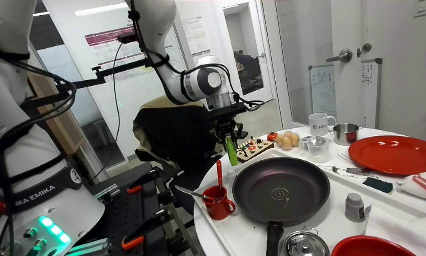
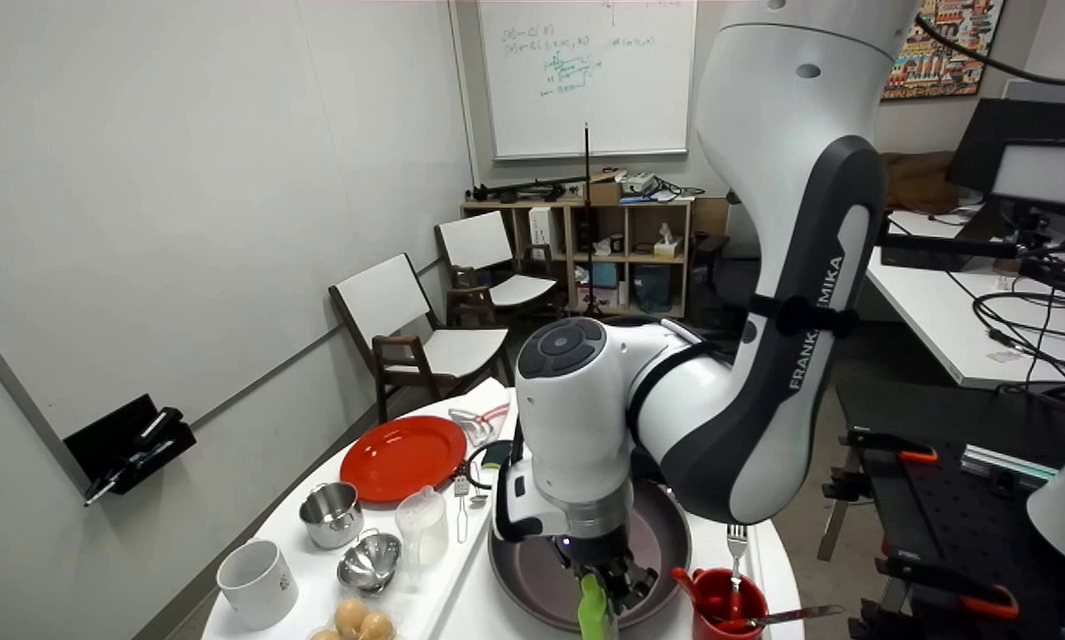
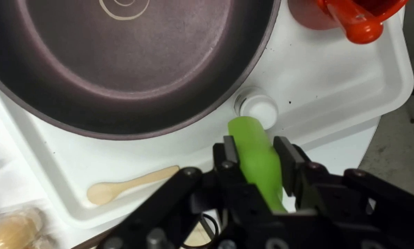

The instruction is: Move the green bottle to the left

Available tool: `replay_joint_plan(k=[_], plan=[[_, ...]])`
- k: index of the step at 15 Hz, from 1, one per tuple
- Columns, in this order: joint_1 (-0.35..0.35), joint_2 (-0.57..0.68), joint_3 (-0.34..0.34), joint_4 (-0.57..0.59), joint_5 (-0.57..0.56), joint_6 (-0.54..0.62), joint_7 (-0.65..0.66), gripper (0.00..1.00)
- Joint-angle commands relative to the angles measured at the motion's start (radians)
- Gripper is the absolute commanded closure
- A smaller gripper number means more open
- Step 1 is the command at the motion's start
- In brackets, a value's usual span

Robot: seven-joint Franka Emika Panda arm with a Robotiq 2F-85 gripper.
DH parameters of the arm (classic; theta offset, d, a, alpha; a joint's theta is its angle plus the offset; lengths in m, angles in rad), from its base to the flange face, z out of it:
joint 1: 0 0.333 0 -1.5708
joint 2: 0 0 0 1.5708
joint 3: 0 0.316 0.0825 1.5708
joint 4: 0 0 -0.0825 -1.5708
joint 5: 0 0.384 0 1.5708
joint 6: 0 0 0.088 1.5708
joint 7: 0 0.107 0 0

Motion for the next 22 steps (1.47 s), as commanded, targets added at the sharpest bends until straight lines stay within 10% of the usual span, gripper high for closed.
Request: replay_joint_plan(k=[1, 22], plan=[[0.035, 0.026, -0.030, 0.013, -0.051, -0.003, 0.006, 0.92], [0.059, 0.015, -0.071, -0.014, -0.153, 0.088, 0.020, 0.92]])
